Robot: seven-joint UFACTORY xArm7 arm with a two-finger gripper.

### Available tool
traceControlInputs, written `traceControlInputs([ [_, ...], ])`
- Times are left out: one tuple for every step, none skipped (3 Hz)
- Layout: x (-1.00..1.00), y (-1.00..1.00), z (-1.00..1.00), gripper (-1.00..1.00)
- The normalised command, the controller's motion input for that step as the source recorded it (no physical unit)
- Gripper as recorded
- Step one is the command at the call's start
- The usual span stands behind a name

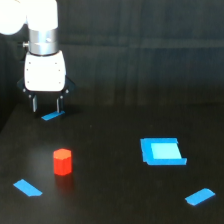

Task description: Pick up the red object from the table

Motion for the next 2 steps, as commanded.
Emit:
traceControlInputs([
  [0.15, 0.07, -0.03, 0.98],
  [-0.07, -0.23, -0.19, 0.96],
])
